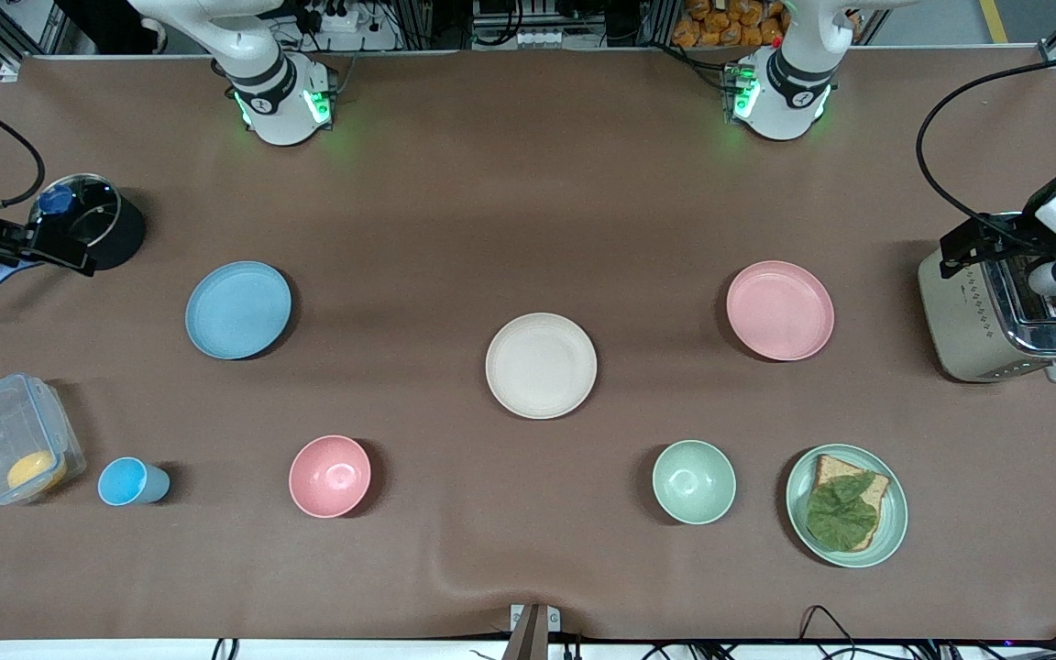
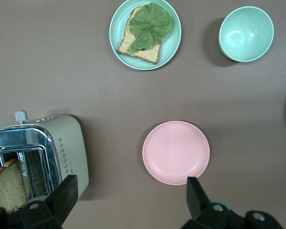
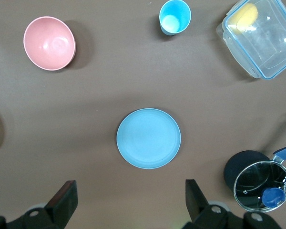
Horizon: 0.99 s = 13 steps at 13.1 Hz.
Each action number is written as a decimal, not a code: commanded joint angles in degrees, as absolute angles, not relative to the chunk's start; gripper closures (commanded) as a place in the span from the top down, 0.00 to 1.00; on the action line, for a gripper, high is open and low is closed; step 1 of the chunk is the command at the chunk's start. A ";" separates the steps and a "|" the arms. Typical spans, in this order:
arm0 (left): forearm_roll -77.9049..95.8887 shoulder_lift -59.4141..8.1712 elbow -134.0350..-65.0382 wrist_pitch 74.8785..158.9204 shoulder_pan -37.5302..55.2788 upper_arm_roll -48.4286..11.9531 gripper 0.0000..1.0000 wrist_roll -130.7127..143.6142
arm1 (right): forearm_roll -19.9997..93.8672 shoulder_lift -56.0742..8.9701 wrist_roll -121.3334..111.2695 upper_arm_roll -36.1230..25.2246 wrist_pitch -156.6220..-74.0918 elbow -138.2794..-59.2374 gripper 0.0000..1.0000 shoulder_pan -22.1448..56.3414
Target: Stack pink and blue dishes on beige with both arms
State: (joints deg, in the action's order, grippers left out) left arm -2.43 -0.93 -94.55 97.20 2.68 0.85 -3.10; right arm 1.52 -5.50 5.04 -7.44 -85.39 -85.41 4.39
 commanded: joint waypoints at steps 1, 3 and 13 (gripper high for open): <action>-1.85 -1.23 -93.60 97.21 2.29 0.70 1.00 -2.72 | 2.29 -4.48 5.45 -7.91 -85.43 -86.40 1.00 4.75; -1.85 -1.23 -93.60 97.21 2.20 0.70 1.00 -2.72 | 2.29 -4.39 5.45 -7.91 -85.34 -86.40 1.00 4.75; -1.76 -1.23 -93.60 97.21 2.64 0.62 1.00 -2.64 | 2.37 -5.97 5.10 -8.26 -84.12 -86.83 1.00 0.63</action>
State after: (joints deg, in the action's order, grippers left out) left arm -2.43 -0.93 -94.54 97.20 2.72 0.85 -3.10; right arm 1.52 -5.87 5.11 -8.34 -84.65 -85.93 2.91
